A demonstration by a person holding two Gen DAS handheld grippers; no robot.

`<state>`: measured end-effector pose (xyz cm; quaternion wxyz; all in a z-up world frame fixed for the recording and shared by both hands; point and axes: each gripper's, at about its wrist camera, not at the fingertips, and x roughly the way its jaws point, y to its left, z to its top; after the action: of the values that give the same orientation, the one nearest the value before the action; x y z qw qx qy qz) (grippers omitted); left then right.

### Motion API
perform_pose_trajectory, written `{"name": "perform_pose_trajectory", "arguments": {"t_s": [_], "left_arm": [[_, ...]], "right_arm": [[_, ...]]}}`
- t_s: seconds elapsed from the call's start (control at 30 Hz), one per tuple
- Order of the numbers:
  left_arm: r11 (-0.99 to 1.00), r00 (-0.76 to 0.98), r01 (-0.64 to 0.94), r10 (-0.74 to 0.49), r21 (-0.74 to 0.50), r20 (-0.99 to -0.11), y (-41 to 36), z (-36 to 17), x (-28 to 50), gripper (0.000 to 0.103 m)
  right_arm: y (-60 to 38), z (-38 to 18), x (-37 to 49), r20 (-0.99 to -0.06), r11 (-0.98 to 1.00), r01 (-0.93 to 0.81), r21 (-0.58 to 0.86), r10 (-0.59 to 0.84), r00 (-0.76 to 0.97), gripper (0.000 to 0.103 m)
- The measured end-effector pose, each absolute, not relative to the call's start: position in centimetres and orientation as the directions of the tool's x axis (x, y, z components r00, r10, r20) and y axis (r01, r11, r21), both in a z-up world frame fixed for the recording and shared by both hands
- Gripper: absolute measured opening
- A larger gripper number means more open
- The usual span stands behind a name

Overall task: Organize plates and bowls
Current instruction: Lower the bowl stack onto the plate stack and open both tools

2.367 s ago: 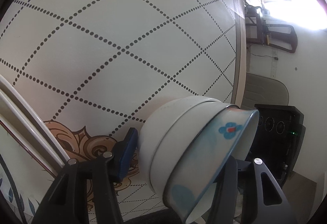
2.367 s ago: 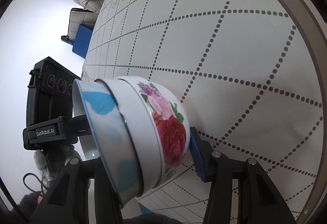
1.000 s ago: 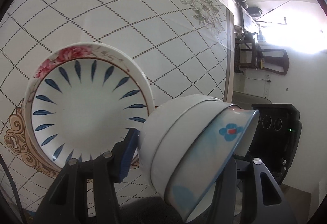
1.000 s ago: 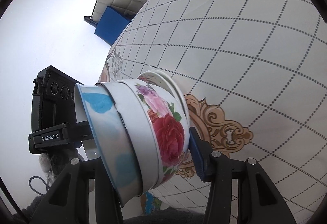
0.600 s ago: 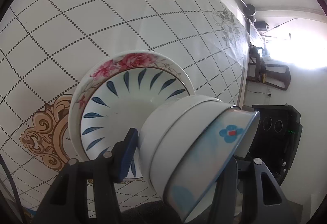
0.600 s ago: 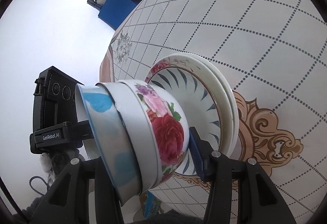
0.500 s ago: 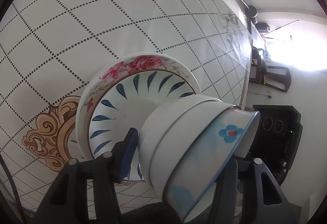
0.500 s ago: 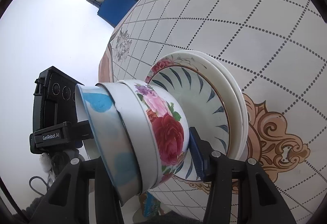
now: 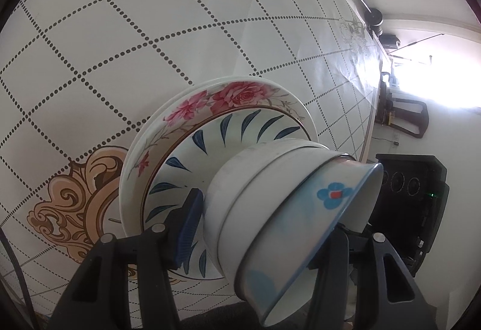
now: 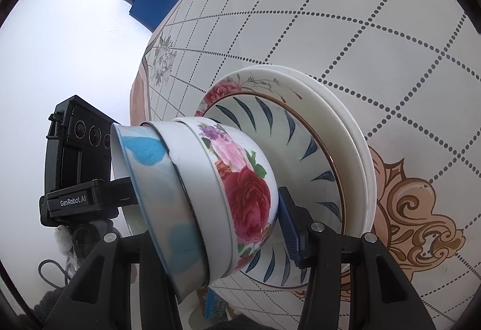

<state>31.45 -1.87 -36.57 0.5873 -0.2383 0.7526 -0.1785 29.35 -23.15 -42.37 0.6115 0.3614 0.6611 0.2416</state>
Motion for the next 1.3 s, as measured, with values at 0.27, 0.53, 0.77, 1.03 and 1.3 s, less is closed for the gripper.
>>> {"name": "perform_pose_trajectory", "arguments": {"t_s": [0.27, 0.53, 0.77, 1.03, 1.3], "left_arm": [[0.823, -0.203, -0.16, -0.568, -0.546, -0.797, -1.7, -37.3, 31.3, 0.051], [0.828, -0.206, -0.15, -0.561, -0.54, -0.802, -1.8, -36.9, 31.0, 0.05], [0.854, -0.171, -0.125, -0.519, -0.504, -0.837, -2.0, -34.9, 30.4, 0.05], [0.95, -0.006, 0.008, -0.313, -0.313, -0.95, -2.8, -28.8, 28.9, 0.05], [0.991, 0.154, 0.063, -0.124, -0.116, -0.98, -2.5, -24.3, 25.6, 0.052]], "right_arm": [[-22.9, -42.9, 29.2, -0.648, 0.637, 0.194, 0.746, 0.761, -0.007, 0.051], [-22.9, -43.1, 29.5, -0.65, 0.635, 0.217, 0.741, 0.76, -0.003, 0.05], [-22.6, -42.3, 29.5, -0.711, 0.7, 0.203, 0.685, 0.703, -0.025, 0.051], [-22.3, -37.3, 28.5, -0.814, 0.809, 0.096, 0.58, 0.581, 0.026, 0.052], [-21.1, -30.7, 26.4, -0.946, 0.956, 0.004, 0.294, 0.29, 0.147, 0.052]]}}
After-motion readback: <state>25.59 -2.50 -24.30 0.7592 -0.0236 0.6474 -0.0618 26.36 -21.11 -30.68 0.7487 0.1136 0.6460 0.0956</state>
